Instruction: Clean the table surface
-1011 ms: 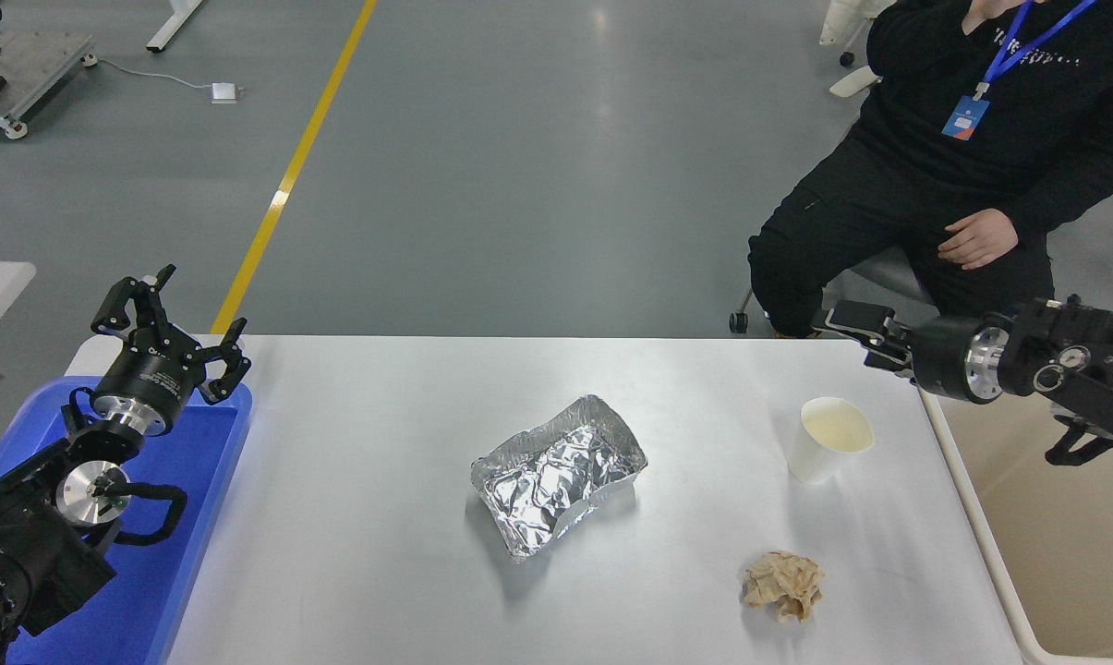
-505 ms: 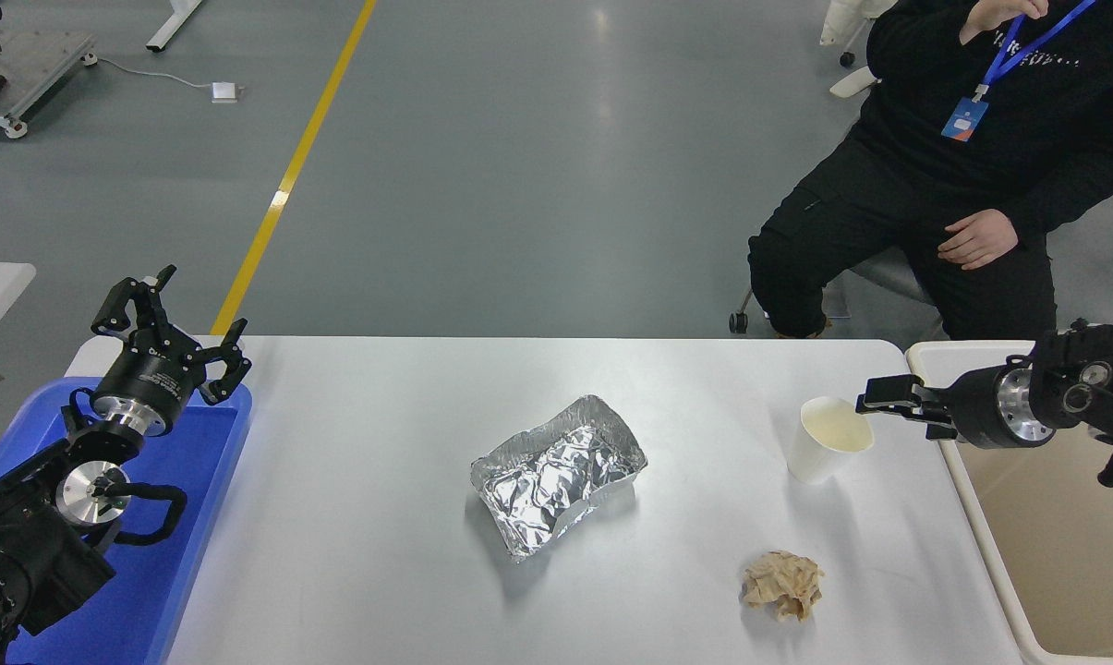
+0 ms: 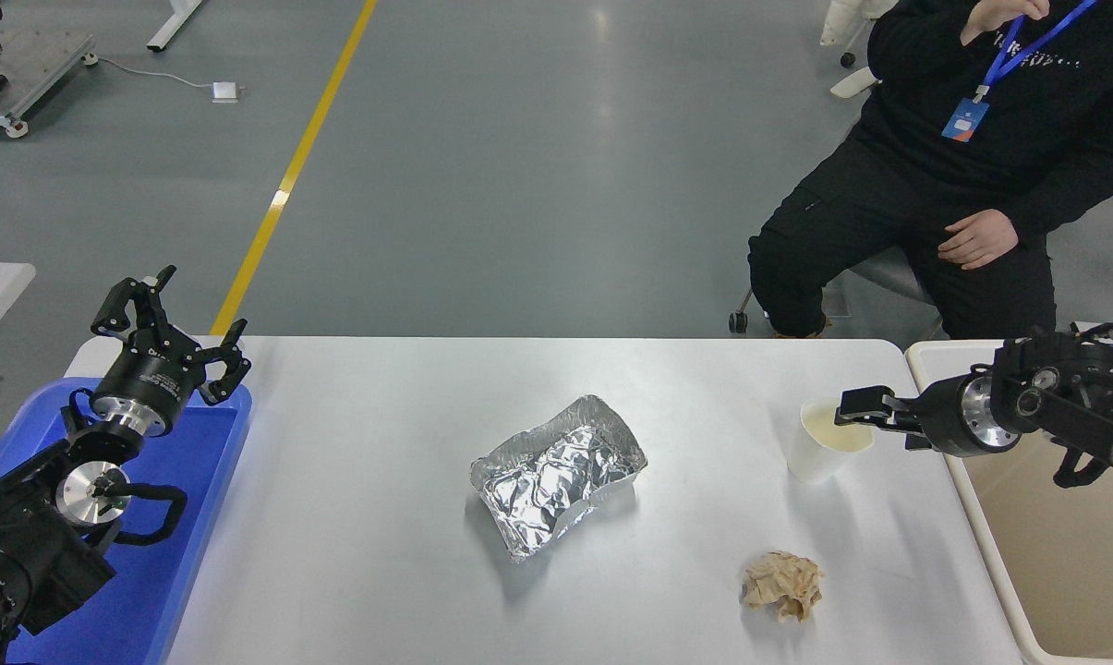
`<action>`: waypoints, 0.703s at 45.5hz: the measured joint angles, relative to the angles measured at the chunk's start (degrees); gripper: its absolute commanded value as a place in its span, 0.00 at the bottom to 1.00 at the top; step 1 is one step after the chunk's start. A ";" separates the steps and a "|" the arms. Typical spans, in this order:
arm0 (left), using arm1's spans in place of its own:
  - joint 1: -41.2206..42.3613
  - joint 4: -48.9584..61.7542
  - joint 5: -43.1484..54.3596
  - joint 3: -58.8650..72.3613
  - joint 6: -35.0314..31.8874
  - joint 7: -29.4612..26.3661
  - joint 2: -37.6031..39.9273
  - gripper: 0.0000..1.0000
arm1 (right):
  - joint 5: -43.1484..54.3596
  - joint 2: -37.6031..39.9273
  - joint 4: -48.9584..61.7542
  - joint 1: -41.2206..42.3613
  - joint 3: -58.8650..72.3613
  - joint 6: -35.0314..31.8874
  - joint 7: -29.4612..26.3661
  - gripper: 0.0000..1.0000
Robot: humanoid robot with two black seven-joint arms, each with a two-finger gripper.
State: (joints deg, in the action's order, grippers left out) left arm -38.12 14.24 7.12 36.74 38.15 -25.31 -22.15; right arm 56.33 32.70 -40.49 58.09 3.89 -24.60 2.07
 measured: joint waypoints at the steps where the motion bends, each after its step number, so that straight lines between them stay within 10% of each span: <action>1: 0.00 0.00 0.00 0.00 0.00 0.00 0.00 1.00 | 0.01 -0.18 0.13 -0.02 0.19 0.04 0.02 0.97; 12: 0.00 0.00 0.00 0.00 0.00 0.00 0.00 1.00 | 0.12 -3.58 3.02 -1.06 1.77 1.90 0.09 0.75; 15: 0.00 0.00 0.00 0.00 0.00 0.00 0.00 1.00 | 0.12 -4.87 4.73 -1.45 1.98 2.61 0.09 0.50; 18: 0.00 0.00 0.00 0.00 0.00 0.00 0.00 1.00 | 0.08 -6.07 6.21 -1.81 2.13 3.14 0.09 0.00; 32: 0.00 0.00 0.00 0.00 0.00 0.00 0.00 1.00 | -0.28 -8.35 8.76 -2.04 4.28 3.61 0.27 0.00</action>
State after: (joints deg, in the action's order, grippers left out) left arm -38.12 14.24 7.12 36.74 38.15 -25.31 -22.15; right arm 56.05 24.35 -31.72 56.05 8.16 -21.00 2.34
